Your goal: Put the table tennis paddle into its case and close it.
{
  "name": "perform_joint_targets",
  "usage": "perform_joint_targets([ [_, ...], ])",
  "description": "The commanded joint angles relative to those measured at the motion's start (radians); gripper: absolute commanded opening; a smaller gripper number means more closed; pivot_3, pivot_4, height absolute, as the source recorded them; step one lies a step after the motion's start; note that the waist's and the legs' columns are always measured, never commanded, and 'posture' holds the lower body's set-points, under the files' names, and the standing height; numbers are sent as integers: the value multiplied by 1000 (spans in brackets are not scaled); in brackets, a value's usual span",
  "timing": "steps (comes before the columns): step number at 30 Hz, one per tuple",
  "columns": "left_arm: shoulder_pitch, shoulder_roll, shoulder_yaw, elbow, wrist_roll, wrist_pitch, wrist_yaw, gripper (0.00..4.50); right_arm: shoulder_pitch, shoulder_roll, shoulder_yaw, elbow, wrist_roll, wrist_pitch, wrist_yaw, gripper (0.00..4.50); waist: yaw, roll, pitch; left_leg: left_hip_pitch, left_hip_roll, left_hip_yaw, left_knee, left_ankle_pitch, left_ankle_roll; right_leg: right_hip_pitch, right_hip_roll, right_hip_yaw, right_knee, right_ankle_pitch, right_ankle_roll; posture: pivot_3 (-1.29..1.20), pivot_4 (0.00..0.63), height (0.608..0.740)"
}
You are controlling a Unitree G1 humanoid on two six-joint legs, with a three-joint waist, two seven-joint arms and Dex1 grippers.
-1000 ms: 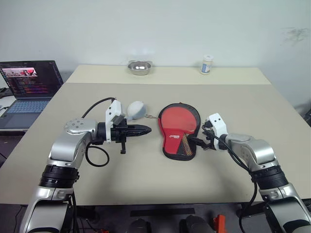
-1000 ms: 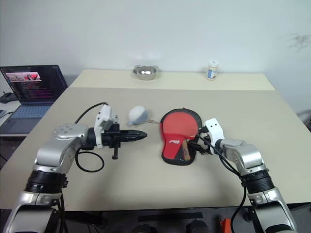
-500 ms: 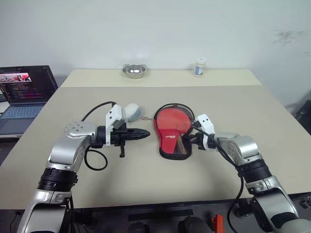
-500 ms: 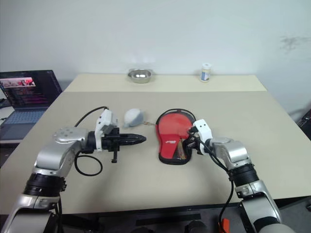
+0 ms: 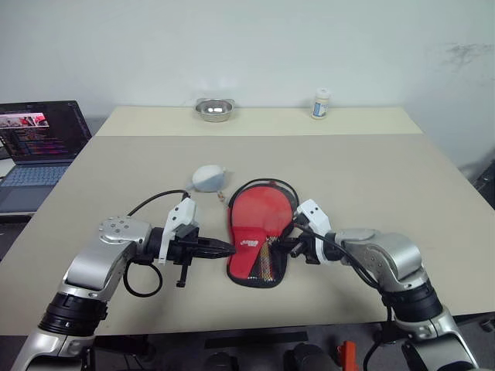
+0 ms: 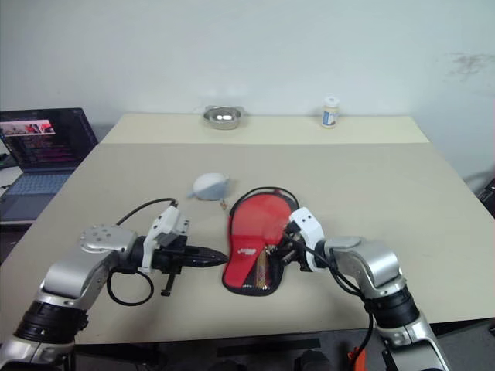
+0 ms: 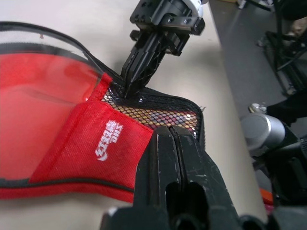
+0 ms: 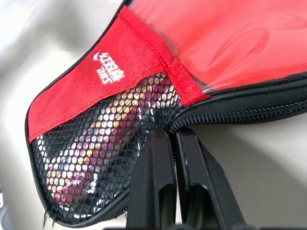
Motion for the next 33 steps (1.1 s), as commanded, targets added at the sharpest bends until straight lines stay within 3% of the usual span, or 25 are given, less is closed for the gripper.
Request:
perform_joint_targets([
  [1,-3,4,-2,-30,-24,1,-17,0,59,-46,-43,-131,62,69,11,20,4,0,0,0,0,0,0,0,0,0,0,0,0,0,0,0,150,740],
  [12,-15,-5,-31,-3,-12,-29,-24,0,145,-152,-143,-232,116,143,-5,20,6,0,0,0,0,0,0,0,0,2,0,-1,-4,0,0,0,150,740],
  [31,-17,-21,-44,76,18,-109,-38,0,175,-183,-171,-234,151,141,-22,20,8,0,0,0,-1,-1,0,0,0,3,0,-2,-6,0,1,0,150,740],
  [33,-16,-25,-43,76,19,-112,-32,0,174,-173,-196,-242,161,150,-29,472,8,0,0,-1,-1,-1,0,0,0,3,0,-2,-6,0,1,0,150,740],
])
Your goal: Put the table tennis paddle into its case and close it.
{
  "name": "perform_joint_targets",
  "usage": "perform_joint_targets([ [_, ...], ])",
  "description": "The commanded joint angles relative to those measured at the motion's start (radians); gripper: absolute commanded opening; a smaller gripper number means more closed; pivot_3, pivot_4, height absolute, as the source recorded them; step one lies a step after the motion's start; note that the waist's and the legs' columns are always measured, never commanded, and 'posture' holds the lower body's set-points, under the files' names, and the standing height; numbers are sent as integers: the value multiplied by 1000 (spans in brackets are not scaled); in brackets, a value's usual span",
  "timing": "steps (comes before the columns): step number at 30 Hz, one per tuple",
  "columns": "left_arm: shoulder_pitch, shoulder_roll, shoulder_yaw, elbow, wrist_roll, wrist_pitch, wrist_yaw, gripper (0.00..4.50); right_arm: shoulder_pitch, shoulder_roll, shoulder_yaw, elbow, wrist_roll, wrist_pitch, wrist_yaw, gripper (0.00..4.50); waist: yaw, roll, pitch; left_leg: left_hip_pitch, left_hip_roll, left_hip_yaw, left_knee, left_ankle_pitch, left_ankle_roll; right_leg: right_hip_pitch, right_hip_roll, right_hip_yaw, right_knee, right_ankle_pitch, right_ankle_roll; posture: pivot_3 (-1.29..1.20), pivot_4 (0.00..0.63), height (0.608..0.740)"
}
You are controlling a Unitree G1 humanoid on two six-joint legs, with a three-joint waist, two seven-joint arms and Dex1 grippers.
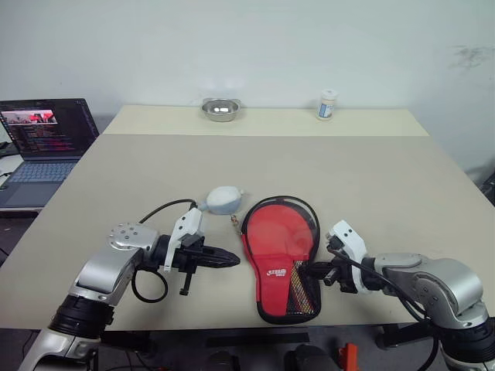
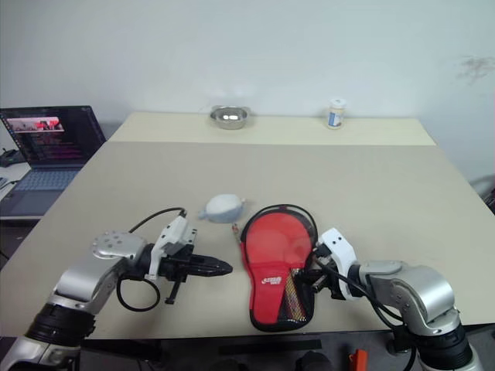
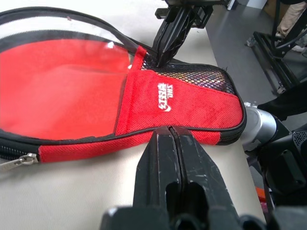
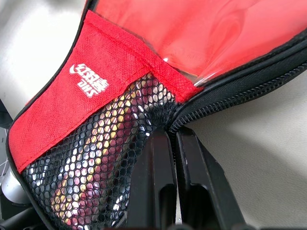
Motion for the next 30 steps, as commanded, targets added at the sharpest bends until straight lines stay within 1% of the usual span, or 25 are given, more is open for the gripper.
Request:
perform_joint_targets([
  [1,-13,-6,3,-6,1,-16,-1,0,5,0,-63,-37,28,21,-13,688,0,0,0,0,0,0,0,0,0,0,0,0,0,0,0,0,150,740],
  [2,-13,-8,3,-7,3,-12,5,0,2,22,-93,-40,43,41,-20,1031,0,0,0,0,0,0,0,0,0,0,0,0,0,0,0,0,150,740],
  [5,-9,-17,10,-12,2,-2,26,0,7,2,-123,-84,70,67,-16,2087,-1,0,0,0,0,0,0,0,0,0,0,0,1,0,0,0,150,740],
  [8,-2,-23,10,-16,5,-4,38,0,42,-113,-102,-159,87,29,38,3122,0,0,0,0,1,0,0,0,0,0,0,-1,0,0,0,0,150,740],
  [10,0,-26,13,-17,4,-5,45,0,53,-237,-66,-210,75,-62,114,3810,0,1,1,0,0,0,0,0,0,0,0,-1,0,0,0,0,150,740],
  [11,2,-27,15,-17,3,-6,48,0,38,-279,-69,-216,71,-111,150,4113,-1,1,1,0,0,0,0,0,0,0,0,-1,-1,0,0,0,150,740],
  [12,3,-26,16,-18,2,-5,51,0,12,-289,-88,-207,79,-148,169,4450,-1,1,1,0,0,0,0,0,0,1,0,-1,-2,0,0,0,150,740],
  [14,3,-24,24,-13,-5,3,56,0,-77,-242,-128,-159,95,-231,174,4450,-11,0,2,1,1,-1,0,0,0,2,1,-1,-3,0,1,0,150,740],
  [16,0,-21,30,-3,-5,6,62,0,-156,-149,-128,-97,86,-281,121,4450,-14,0,2,2,3,-1,0,0,0,2,2,-1,-3,1,2,0,150,740],
  [18,-2,-18,38,6,-4,12,74,0,-198,-63,-67,-27,38,-342,79,4450,-12,0,1,3,3,-2,0,0,0,3,3,-2,-3,1,2,0,150,740],
  [21,0,-7,54,7,-11,35,91,0,-219,27,54,82,-61,-437,37,4450,-4,0,1,1,3,-4,-1,0,0,3,3,-4,-3,0,0,0,150,740],
  [24,4,-2,78,-3,-21,68,119,602,-217,101,139,169,-123,-505,19,4500,-2,1,2,-1,2,-3,-2,0,0,1,1,-4,-3,1,0,0,150,740],
  [26,3,-6,100,-15,-28,94,152,1214,-199,137,196,229,-164,-548,20,4500,-2,1,2,-3,1,-4,-1,0,0,0,0,-5,-5,3,-4,0,150,740],
  [28,-6,-7,126,-20,-39,114,181,2026,-181,157,244,282,-206,-592,25,4500,-1,0,2,-5,1,-5,-1,0,0,0,0,-7,-8,3,-4,0,150,740],
  [30,-34,-14,152,-14,-46,131,215,2770,-171,153,282,324,-254,-642,37,4500,0,1,2,-6,1,-6,-1,0,0,0,-1,-8,-8,3,-4,0,150,740],
])
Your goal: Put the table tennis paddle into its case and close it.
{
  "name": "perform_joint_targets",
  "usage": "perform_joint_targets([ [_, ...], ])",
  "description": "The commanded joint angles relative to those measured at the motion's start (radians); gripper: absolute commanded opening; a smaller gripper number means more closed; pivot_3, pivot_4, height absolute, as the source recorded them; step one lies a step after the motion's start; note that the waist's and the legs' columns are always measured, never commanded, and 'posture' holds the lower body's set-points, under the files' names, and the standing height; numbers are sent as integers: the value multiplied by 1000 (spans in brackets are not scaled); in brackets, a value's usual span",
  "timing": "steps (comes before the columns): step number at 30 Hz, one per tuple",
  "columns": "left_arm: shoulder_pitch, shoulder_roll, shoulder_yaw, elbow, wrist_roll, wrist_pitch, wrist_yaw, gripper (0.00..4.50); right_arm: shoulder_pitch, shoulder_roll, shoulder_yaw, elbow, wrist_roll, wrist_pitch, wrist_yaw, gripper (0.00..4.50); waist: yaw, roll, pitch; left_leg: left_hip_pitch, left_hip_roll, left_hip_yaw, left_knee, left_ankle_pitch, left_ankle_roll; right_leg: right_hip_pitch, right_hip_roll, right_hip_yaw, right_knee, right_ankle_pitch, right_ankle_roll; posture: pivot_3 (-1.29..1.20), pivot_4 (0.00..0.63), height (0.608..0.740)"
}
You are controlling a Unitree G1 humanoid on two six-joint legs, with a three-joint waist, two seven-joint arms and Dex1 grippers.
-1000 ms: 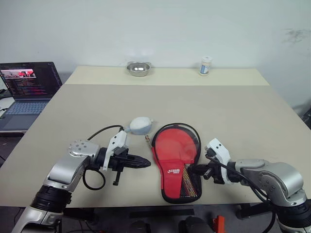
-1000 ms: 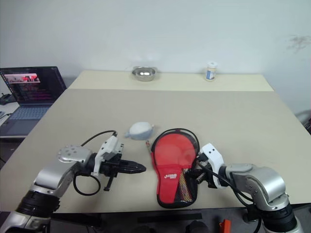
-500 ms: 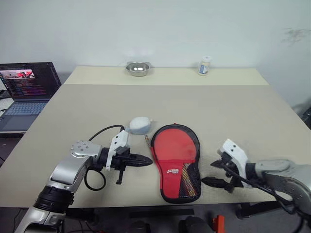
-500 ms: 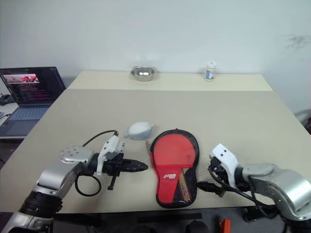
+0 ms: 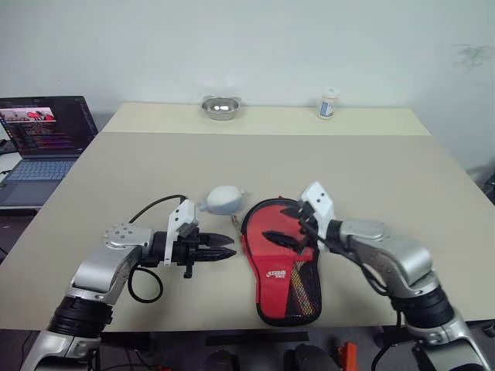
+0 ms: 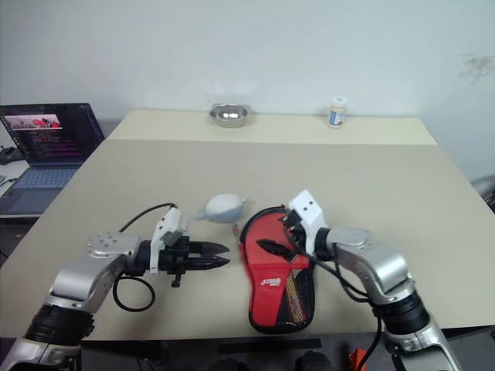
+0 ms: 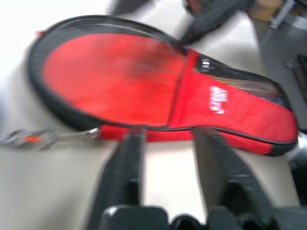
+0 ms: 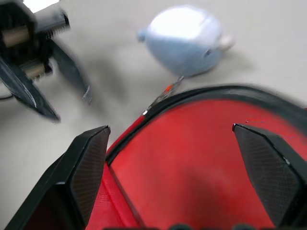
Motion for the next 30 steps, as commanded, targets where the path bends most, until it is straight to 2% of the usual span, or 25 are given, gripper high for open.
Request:
perform_joint_targets([
  [1,-57,-5,71,-22,-30,19,65,3142,13,-8,49,51,-82,-96,15,4500,2,0,0,0,0,0,0,0,0,0,0,0,0,0,0,0,150,740],
  [4,-122,-20,92,16,-30,31,112,4246,16,-4,52,61,-95,-111,30,4500,2,0,0,0,0,-2,1,0,0,1,0,-2,0,0,1,0,150,740],
  [5,-151,-25,96,37,-25,35,129,4442,17,-2,52,61,-98,-113,35,4500,2,0,0,0,0,-3,2,0,0,1,0,-2,1,-1,1,0,150,740],
  [13,-334,-58,52,296,75,-33,170,4442,14,22,61,67,-142,-124,31,4500,-2,0,0,2,0,-4,1,1,-1,2,1,-3,2,0,0,0,150,740],
  [16,-398,-91,16,476,150,-127,170,4442,19,31,65,56,-157,-126,29,4500,0,0,0,2,0,-4,1,1,-1,2,2,-3,2,0,0,0,150,740],
  [25,-540,-187,-34,843,265,-275,135,4442,-4,47,62,37,-189,-140,31,4500,1,0,0,0,-1,-4,2,1,-1,1,1,-3,2,0,0,0,150,740],
  [30,-590,-230,-36,979,304,-336,132,4442,-7,46,57,37,-206,-153,29,4500,0,0,0,-1,-1,-4,2,1,-1,1,1,-3,2,0,0,0,150,740],
])
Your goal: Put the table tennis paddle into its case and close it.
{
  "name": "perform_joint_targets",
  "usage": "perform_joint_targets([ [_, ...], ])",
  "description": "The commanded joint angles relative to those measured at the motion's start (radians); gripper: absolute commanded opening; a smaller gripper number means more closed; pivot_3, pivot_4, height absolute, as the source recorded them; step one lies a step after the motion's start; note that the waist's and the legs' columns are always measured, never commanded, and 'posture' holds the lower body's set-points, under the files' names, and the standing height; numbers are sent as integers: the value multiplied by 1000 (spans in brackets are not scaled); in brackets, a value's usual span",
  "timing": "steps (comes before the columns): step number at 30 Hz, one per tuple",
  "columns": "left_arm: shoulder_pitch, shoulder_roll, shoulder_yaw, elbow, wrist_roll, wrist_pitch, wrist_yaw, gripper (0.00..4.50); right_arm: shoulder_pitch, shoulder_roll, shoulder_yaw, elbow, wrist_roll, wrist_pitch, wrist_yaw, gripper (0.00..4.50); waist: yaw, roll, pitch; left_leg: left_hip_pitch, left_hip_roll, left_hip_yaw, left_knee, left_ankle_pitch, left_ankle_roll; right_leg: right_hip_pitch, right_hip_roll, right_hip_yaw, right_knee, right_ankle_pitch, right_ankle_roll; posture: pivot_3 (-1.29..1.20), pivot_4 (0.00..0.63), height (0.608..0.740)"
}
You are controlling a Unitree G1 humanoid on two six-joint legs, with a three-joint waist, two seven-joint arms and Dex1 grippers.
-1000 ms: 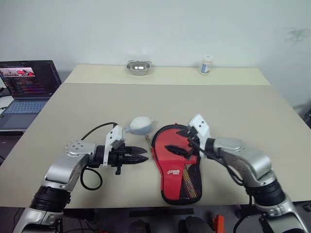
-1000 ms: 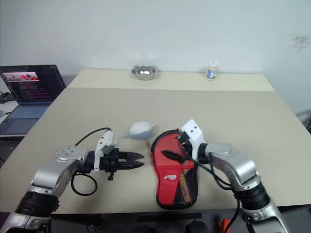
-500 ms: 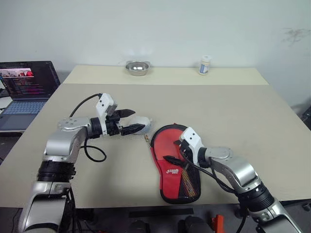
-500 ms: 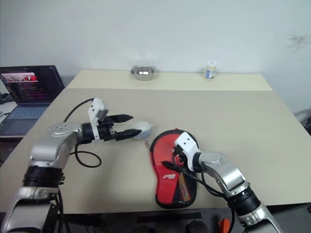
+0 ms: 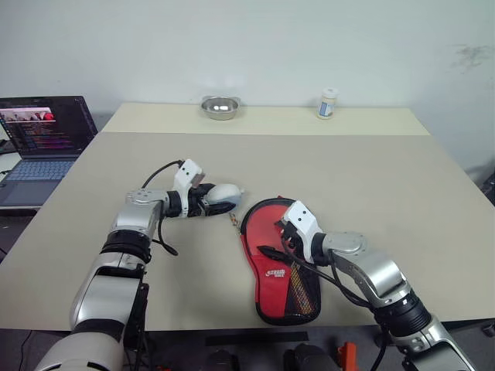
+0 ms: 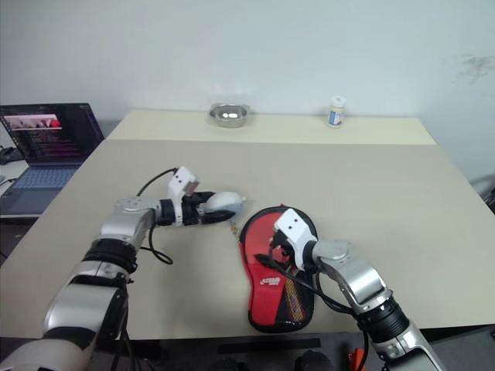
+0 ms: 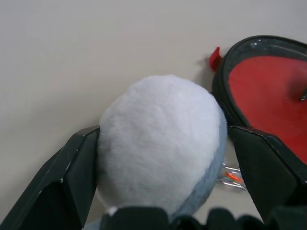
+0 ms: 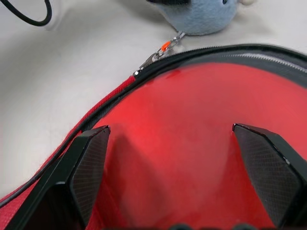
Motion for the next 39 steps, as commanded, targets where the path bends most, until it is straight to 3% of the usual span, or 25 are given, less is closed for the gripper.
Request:
perform_joint_targets([
  [1,-37,-22,4,62,25,-50,-5,4442,-15,3,-10,-39,-14,-33,2,4500,0,0,0,0,0,0,0,0,0,0,0,0,0,0,0,0,150,740],
  [4,-42,-32,10,89,33,-60,-14,3845,-14,8,-8,-31,-29,-44,-3,4500,0,0,0,0,0,0,0,0,0,0,0,0,0,0,0,0,150,740],
  [12,-18,-46,27,31,19,-17,-22,1154,48,-4,42,1,-68,15,5,4500,2,-1,-1,0,0,-1,0,0,0,0,0,0,0,0,0,0,150,740],
  [16,-44,-74,9,-3,56,-22,52,396,78,-22,64,0,-71,67,22,4500,4,-2,-2,0,-1,-2,1,0,0,2,-1,-1,0,0,0,0,150,740],
  [28,-330,-245,-39,313,214,-112,289,308,68,-41,61,50,-74,113,50,4500,14,-2,-3,1,-3,-2,6,0,0,4,1,-1,1,1,5,0,150,740],
  [39,-429,-325,-187,438,492,-233,653,307,85,-78,85,0,-63,177,91,4500,21,-3,-3,1,-4,-2,6,0,0,4,1,-1,1,1,5,0,150,740],
])
